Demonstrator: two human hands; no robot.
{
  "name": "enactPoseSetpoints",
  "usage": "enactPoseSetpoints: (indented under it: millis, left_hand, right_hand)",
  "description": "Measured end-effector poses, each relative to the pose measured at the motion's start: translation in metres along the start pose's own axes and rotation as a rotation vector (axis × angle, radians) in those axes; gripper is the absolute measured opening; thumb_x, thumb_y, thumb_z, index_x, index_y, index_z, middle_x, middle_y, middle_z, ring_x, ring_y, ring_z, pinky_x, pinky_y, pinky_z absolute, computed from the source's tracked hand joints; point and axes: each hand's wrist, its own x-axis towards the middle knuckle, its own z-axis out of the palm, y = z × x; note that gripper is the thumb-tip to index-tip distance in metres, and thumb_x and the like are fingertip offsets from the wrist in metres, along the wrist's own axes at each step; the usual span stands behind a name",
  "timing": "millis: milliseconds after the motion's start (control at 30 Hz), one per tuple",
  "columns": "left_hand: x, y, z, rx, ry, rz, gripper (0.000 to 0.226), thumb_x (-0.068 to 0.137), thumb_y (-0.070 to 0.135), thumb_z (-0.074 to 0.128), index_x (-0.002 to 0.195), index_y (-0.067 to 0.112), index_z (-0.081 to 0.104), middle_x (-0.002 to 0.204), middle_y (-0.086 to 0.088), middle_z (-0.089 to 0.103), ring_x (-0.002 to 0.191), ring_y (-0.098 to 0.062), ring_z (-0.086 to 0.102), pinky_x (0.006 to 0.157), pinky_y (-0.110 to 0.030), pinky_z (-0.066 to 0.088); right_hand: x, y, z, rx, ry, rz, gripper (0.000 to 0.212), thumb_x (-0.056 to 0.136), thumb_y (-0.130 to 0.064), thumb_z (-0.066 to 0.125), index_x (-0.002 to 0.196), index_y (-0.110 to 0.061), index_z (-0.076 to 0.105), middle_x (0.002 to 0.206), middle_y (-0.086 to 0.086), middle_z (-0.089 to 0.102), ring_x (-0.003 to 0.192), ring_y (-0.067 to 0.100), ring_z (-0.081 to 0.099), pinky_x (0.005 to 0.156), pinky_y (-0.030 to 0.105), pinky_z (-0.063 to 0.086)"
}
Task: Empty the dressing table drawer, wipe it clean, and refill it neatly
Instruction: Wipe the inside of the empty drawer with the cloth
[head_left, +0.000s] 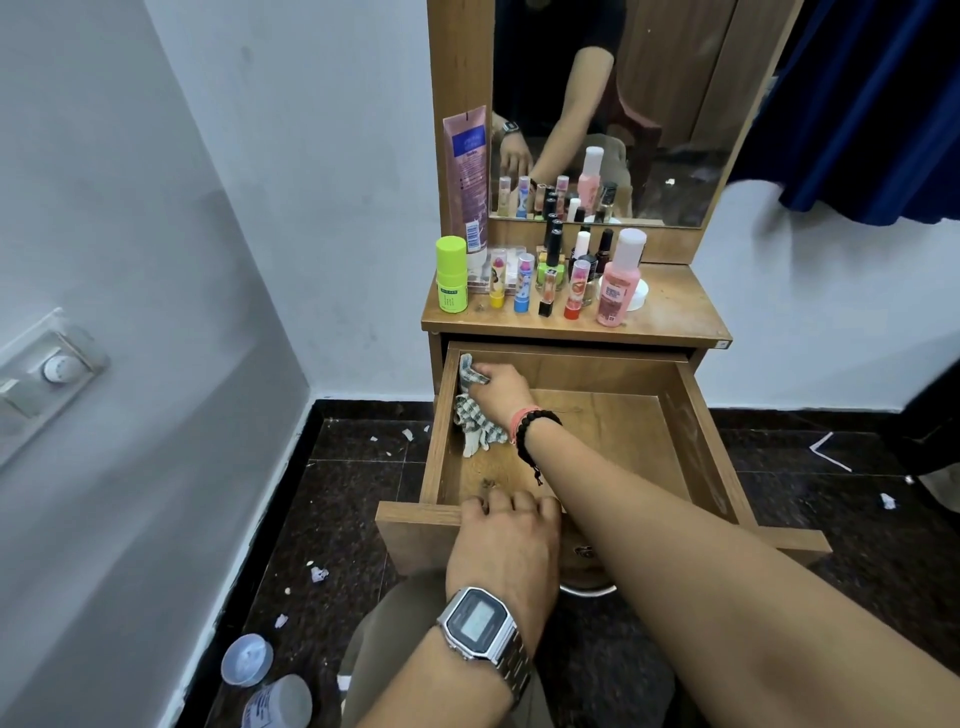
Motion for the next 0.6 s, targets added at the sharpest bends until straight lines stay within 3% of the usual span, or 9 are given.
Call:
enactPoseSetpoints:
  millis: [67,200,267,333,400,467,500,567,600]
  left_hand:
    - [0.0,0.0,0.0,-0.002,-0.003,0.002,0.032,0.097,0.016,0.031,0.129,0.011,0.038,0.133,-0.014,0.045,0.124,-0.034,0.039,0.102,-0.045,0.029]
    - [0.0,0.001,0.0,0.002,-0.002,0.004,0.031,0.097,0.016,0.031,0.127,0.012,0.039,0.132,-0.014,0.046,0.123,-0.034,0.04,0.101,-0.044,0.029]
    - [0.0,0.001,0.0,0.011,0.001,0.002,0.031,0.097,0.016,0.031,0.127,0.012,0.039,0.132,-0.013,0.046,0.122,-0.033,0.041,0.1,-0.044,0.03]
    - [-0.001,0.002,0.0,0.013,0.002,-0.002,0.031,0.097,0.016,0.03,0.127,0.012,0.038,0.132,-0.012,0.047,0.122,-0.032,0.041,0.101,-0.044,0.029]
    - [-0.001,0.002,-0.001,0.017,0.001,-0.004,0.03,0.097,0.016,0.03,0.126,0.012,0.038,0.132,-0.012,0.046,0.122,-0.032,0.04,0.101,-0.044,0.029]
    - [-0.001,0.002,-0.002,0.02,0.001,-0.008,0.03,0.098,0.015,0.03,0.126,0.012,0.038,0.133,-0.013,0.046,0.124,-0.032,0.039,0.102,-0.045,0.029]
    - [-0.001,0.003,-0.002,0.022,0.002,-0.008,0.03,0.098,0.015,0.03,0.127,0.012,0.038,0.133,-0.013,0.045,0.125,-0.031,0.039,0.102,-0.044,0.028]
    - [-0.001,0.003,-0.002,0.025,0.001,-0.006,0.03,0.098,0.016,0.03,0.127,0.012,0.038,0.133,-0.013,0.046,0.124,-0.029,0.04,0.102,-0.044,0.028]
    - [-0.001,0.003,-0.002,0.029,-0.001,-0.005,0.03,0.098,0.016,0.03,0.127,0.012,0.038,0.133,-0.013,0.046,0.123,-0.03,0.041,0.101,-0.044,0.029]
  right_hand:
    - [0.0,0.001,0.001,-0.061,-0.026,-0.004,0.042,0.092,-0.008,0.049,0.133,-0.009,0.055,0.129,0.014,0.06,0.081,0.019,0.048,0.059,0.021,0.037]
    - [-0.001,-0.001,0.001,-0.132,-0.144,0.049,0.041,0.091,-0.014,0.047,0.13,-0.007,0.056,0.115,0.016,0.063,0.086,0.02,0.048,0.055,0.023,0.038]
    - [0.0,-0.009,-0.001,-0.046,-0.207,0.121,0.03,0.091,-0.011,0.046,0.116,-0.007,0.062,0.089,0.01,0.061,0.073,0.02,0.049,0.055,0.025,0.038]
    - [-0.002,-0.014,-0.006,0.057,-0.247,0.196,0.018,0.09,-0.005,0.043,0.099,-0.01,0.058,0.07,0.004,0.047,0.06,0.016,0.042,0.051,0.023,0.034]
    - [-0.009,-0.015,-0.013,0.136,-0.301,0.238,0.032,0.087,0.002,0.039,0.11,-0.006,0.059,0.067,0.003,0.038,0.055,0.012,0.035,0.041,0.016,0.032]
    - [-0.019,-0.012,-0.019,0.179,-0.387,0.243,0.047,0.085,0.008,0.037,0.132,0.005,0.044,0.066,0.002,0.039,0.054,0.009,0.036,0.034,0.012,0.033]
    - [-0.023,-0.011,-0.021,0.19,-0.457,0.245,0.05,0.086,0.009,0.039,0.136,0.004,0.04,0.071,0.004,0.045,0.056,0.009,0.042,0.037,0.015,0.039]
    - [-0.03,-0.008,-0.024,0.235,-0.608,0.253,0.046,0.09,0.008,0.044,0.134,-0.005,0.043,0.094,0.01,0.058,0.073,0.012,0.055,0.065,0.021,0.053]
    - [-0.032,-0.006,-0.025,0.259,-0.651,0.266,0.045,0.092,0.007,0.046,0.134,-0.009,0.042,0.103,0.009,0.059,0.082,0.013,0.058,0.078,0.025,0.052]
